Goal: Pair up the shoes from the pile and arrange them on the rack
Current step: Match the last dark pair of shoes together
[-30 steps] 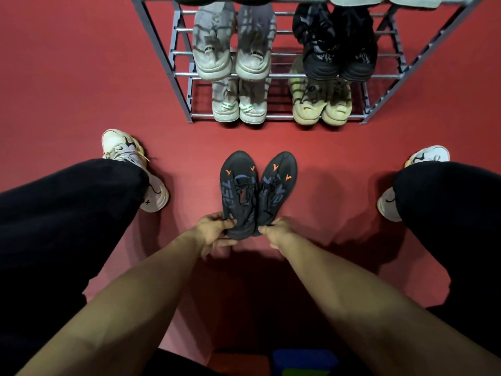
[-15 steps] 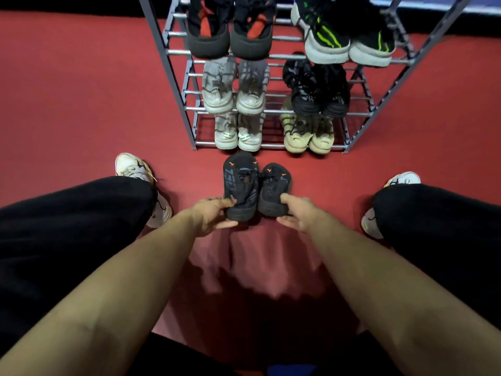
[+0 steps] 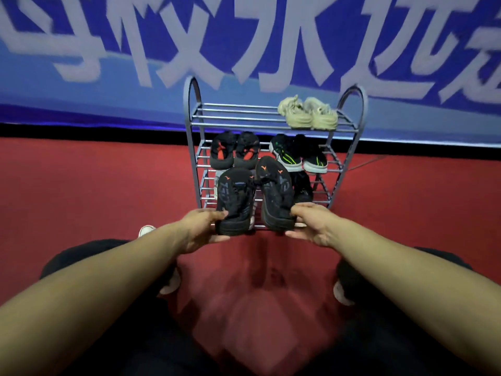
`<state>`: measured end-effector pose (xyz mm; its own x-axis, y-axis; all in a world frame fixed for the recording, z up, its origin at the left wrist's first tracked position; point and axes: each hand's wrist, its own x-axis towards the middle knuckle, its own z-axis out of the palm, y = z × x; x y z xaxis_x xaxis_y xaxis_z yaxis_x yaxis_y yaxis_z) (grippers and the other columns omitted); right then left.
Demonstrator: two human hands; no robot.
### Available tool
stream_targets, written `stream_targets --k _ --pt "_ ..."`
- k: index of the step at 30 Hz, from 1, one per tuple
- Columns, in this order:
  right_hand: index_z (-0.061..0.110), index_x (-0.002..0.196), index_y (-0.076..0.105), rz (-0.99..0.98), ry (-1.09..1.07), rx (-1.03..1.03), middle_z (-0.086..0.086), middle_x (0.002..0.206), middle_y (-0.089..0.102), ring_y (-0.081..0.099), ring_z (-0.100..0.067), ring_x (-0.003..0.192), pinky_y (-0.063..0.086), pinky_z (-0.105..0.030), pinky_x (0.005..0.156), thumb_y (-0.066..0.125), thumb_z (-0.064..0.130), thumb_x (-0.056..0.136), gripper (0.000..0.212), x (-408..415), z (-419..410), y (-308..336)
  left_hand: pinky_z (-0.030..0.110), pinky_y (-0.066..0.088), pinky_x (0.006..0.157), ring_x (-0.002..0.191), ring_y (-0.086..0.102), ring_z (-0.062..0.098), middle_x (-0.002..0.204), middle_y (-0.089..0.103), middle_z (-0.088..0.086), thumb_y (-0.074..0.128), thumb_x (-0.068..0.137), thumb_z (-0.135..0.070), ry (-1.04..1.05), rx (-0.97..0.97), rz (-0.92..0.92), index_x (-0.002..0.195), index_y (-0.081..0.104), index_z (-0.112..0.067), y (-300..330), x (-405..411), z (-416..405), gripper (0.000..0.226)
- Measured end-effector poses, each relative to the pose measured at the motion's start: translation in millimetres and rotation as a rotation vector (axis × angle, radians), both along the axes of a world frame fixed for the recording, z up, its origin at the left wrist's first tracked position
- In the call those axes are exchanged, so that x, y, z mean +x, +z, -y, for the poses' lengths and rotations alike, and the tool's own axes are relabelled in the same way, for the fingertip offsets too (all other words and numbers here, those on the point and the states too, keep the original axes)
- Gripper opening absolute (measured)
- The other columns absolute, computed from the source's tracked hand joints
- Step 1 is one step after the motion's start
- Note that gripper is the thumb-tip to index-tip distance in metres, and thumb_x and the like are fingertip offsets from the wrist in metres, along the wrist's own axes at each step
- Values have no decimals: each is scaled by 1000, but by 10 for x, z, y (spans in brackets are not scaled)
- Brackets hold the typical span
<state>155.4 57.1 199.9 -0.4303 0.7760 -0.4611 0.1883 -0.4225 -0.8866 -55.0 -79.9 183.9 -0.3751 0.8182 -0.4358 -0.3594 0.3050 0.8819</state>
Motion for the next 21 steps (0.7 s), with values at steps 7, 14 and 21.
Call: stream_targets --k 7,14,21 --pt "18 81 59 -148 46 82 -3 87 67 62 -13 84 55 -29 58 49 5 92 19 -319 -200 794 28 61 58 80 65 22 91 66 9 57 94 -14 48 143 -62 104 61 -6 835 -152 -329 13" --pt "17 84 58 -193 -43 92 -3 87 67 63 -13 73 53 -28 56 51 10 93 13 -953 -939 1228 30 59 54 62 69 20 95 66 15 58 94 -17 141 185 -56 114 59 0 1244 -613 -1133 27" --pt "15 89 58 -137 -113 79 -6 89 66 63 -17 71 54 -22 42 54 17 93 5 -1587 -1796 1230 27 58 49 71 68 24 90 66 11 55 96 -18 198 151 -92 116 59 -4 1405 -1174 -2104 25"
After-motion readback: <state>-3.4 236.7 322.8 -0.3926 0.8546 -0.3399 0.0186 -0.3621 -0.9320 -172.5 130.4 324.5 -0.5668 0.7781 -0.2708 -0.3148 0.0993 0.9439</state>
